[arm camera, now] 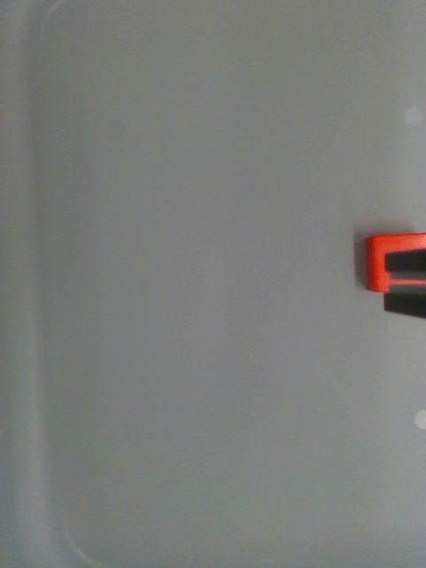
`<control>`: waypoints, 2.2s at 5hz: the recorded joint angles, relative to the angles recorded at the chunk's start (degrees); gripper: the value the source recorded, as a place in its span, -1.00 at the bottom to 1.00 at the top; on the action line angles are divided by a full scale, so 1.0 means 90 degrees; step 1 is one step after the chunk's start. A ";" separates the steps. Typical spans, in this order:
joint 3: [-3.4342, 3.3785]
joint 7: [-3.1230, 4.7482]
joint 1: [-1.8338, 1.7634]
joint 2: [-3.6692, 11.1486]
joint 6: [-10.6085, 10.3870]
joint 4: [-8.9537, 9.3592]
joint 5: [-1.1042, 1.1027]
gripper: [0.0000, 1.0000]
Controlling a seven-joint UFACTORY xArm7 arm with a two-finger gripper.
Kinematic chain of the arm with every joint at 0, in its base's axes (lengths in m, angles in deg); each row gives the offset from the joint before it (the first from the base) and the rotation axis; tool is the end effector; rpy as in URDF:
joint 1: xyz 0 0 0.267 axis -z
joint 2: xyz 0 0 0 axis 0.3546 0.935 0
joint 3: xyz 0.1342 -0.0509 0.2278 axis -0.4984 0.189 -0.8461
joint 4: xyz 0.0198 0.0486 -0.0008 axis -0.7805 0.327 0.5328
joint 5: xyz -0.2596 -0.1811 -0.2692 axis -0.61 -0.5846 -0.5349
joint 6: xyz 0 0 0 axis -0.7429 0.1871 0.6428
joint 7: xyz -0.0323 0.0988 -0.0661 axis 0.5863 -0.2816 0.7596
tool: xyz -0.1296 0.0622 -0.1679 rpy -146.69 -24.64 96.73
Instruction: Reach red block
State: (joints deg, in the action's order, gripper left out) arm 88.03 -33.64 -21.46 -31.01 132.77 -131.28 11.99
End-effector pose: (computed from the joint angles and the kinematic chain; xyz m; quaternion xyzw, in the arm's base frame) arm 0.5534 0.0178 0.2260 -0.9998 0.0161 -0.0060 0.0135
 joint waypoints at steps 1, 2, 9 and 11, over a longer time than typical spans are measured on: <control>-0.0002 -0.0006 -0.0003 0.0021 -0.0257 0.0247 -0.0021 -1.00; -0.0002 -0.0006 -0.0003 0.0021 -0.0257 0.0247 -0.0021 -1.00; -0.0008 -0.0030 -0.0017 0.0113 -0.1382 0.1325 -0.0114 -1.00; -0.0010 -0.0037 -0.0021 0.0137 -0.1681 0.1613 -0.0139 -1.00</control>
State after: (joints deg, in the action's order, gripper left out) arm 87.94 -33.97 -21.64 -29.77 117.64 -116.76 10.74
